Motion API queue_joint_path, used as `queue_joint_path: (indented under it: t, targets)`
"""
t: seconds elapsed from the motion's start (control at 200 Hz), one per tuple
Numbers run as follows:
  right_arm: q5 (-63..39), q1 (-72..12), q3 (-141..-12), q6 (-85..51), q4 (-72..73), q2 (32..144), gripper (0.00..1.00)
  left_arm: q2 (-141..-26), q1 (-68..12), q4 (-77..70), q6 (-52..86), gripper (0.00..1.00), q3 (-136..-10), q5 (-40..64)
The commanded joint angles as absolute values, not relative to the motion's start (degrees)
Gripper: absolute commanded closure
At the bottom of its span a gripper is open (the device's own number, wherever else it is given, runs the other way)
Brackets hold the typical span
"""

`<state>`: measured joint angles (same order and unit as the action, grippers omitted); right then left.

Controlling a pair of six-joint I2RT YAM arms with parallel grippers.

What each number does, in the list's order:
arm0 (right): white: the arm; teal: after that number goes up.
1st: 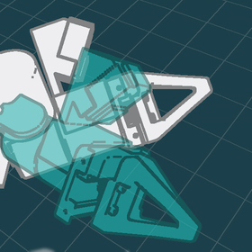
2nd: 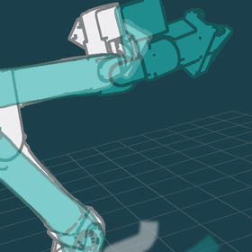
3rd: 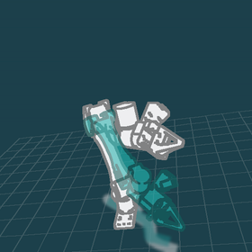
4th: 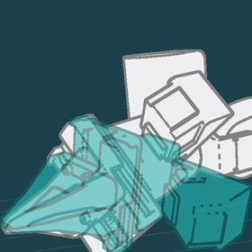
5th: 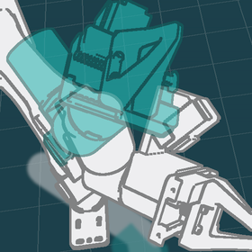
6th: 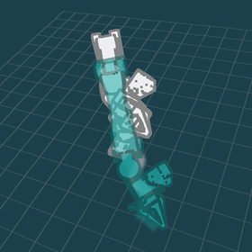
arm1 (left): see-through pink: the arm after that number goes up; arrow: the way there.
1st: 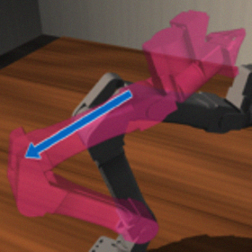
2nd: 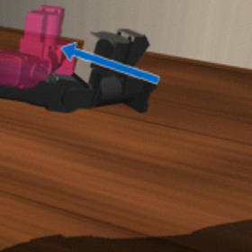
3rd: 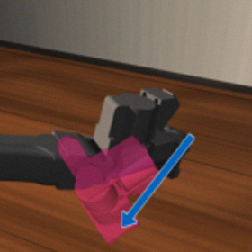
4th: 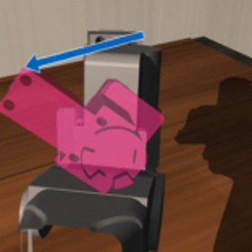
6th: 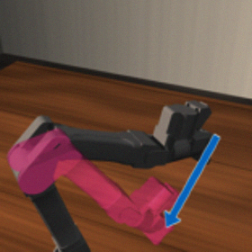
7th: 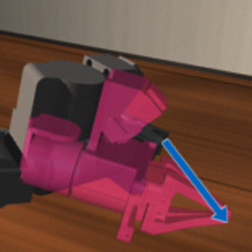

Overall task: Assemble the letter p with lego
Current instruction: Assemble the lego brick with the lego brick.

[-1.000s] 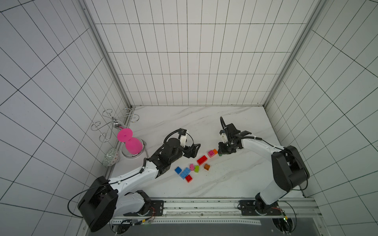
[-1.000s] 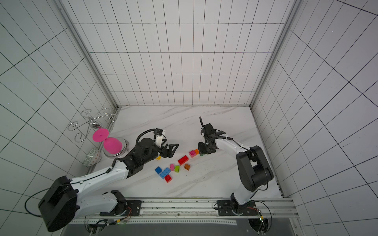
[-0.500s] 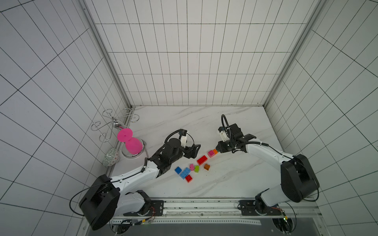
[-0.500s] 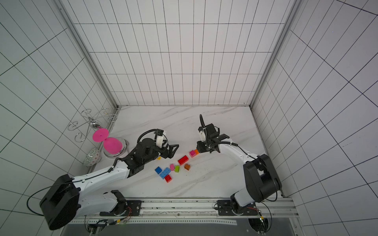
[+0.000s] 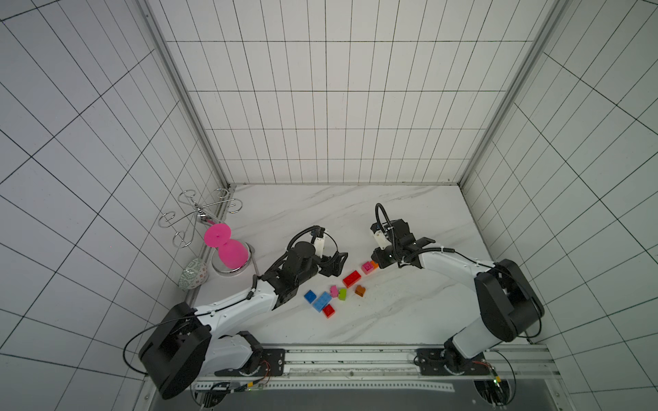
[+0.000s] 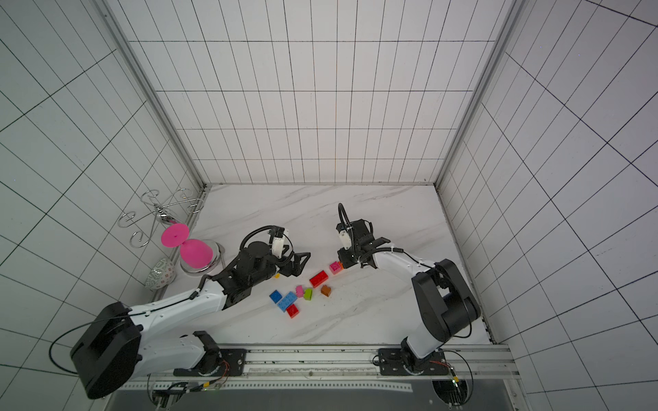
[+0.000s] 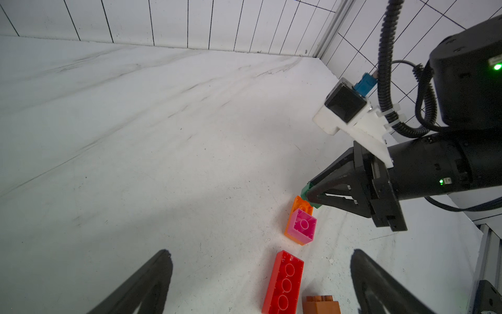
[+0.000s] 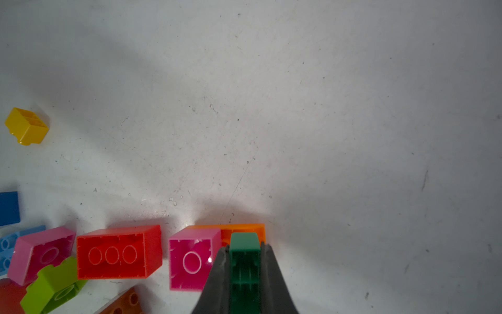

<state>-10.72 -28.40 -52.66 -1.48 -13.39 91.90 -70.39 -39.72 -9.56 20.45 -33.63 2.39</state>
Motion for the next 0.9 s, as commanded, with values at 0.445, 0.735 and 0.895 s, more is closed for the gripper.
queue_joint_path:
  t: [0.445,0.735,0.895]
  targets:
    - [-5.65,-31.06,-52.09,-2.35,-14.81,95.27,1.00,-70.93,-39.52,-11.20,20.74,0.03,-33.33,2.12]
    - [-0.99,-31.84,-51.75,-4.65,-15.93,94.24,1.00,-70.84,-39.55,-11.36,20.79,0.03,-33.15,2.42]
    - [0.14,-31.90,-51.77,-5.28,-16.61,93.52,1.00,-70.69,-39.48,-11.51,20.82,0.03,-33.16,2.72]
